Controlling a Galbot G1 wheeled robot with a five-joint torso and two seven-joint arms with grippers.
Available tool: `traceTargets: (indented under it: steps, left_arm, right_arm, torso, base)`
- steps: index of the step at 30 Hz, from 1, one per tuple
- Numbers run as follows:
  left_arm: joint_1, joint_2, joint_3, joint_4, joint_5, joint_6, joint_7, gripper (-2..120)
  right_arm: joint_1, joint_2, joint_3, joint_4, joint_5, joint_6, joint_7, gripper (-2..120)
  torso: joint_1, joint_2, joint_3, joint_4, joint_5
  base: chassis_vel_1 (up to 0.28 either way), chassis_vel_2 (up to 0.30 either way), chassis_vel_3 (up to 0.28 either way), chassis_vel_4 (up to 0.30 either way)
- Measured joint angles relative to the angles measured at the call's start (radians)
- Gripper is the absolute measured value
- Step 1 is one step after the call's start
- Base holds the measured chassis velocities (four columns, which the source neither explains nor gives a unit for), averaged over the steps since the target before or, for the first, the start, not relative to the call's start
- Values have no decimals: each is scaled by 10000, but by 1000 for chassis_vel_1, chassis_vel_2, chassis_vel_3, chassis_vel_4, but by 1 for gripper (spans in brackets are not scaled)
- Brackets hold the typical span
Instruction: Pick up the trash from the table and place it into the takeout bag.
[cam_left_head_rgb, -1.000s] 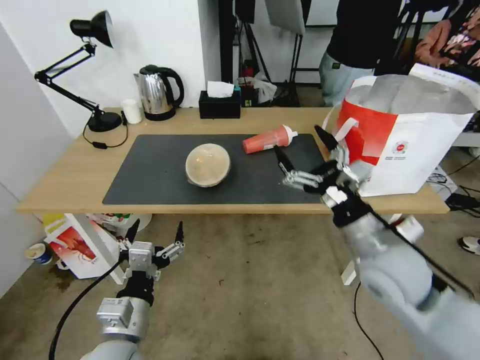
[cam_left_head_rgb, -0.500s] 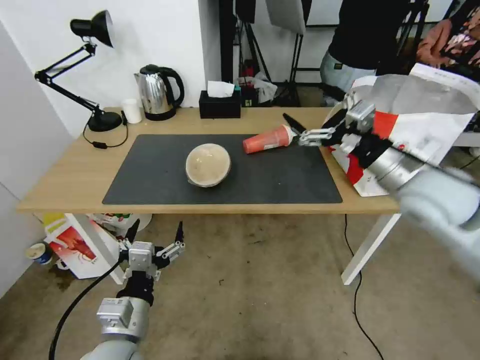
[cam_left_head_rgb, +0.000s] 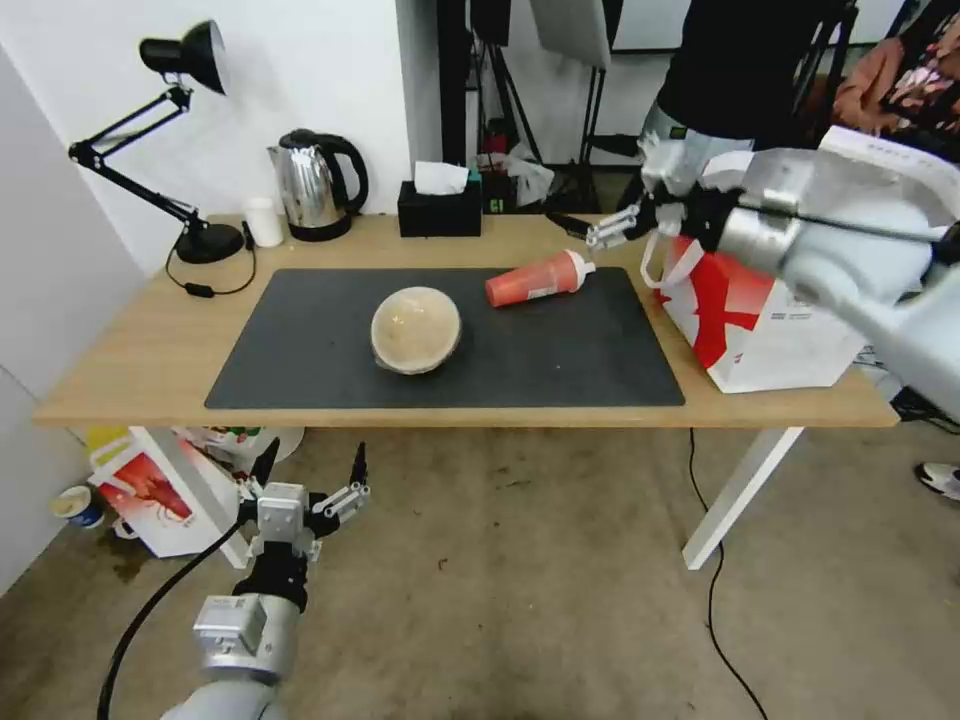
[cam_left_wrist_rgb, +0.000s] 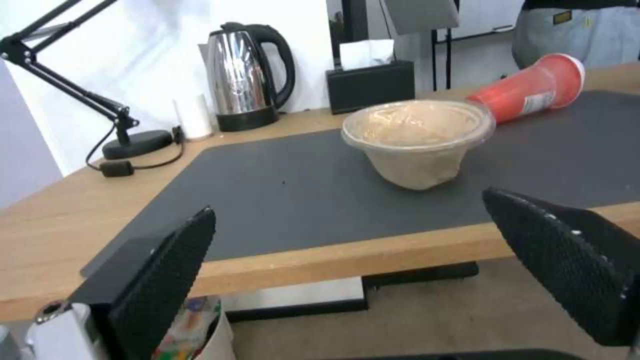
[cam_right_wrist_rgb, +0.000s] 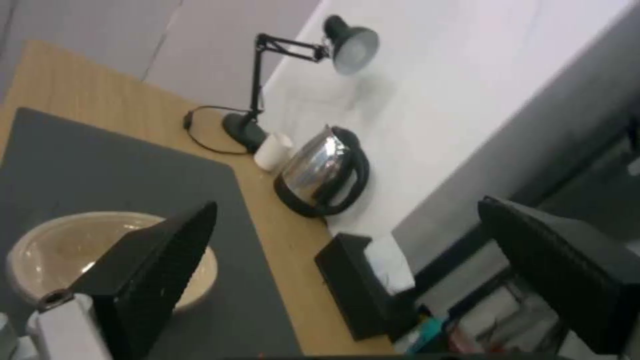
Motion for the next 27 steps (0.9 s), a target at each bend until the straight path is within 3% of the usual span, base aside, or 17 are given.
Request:
traceTargets:
  steps: [11,15,18,27]
  left_arm:
    - [1,0,0,0,0,0,0,100]
    - [1,0,-1,0,0,0,0,100]
    - [1,0,0,0,0,0,0,100]
    - [1,0,0,0,0,0,0,100]
  right_arm:
    - [2822,1767,-1850,-2437,-735,15,-2277,100]
    - [3719,2727,-2270,-3909,-1323,193,-4433,100]
    - [3925,3183,-2349,-4456,-1627,223,-5183,100]
    - [3978,3665,-2831,-4962,-1883,273,-5602,100]
  torso:
    - [-1,0,0,0,-2]
    - [0,0,-1,0,0]
    - [0,0,-1,1,-1]
    - [0,0,-1,-1,3]
  base:
    - [0,0,0,0]
    - [0,0,0,0]
    - [0,0,0,0]
    - [0,0,0,0]
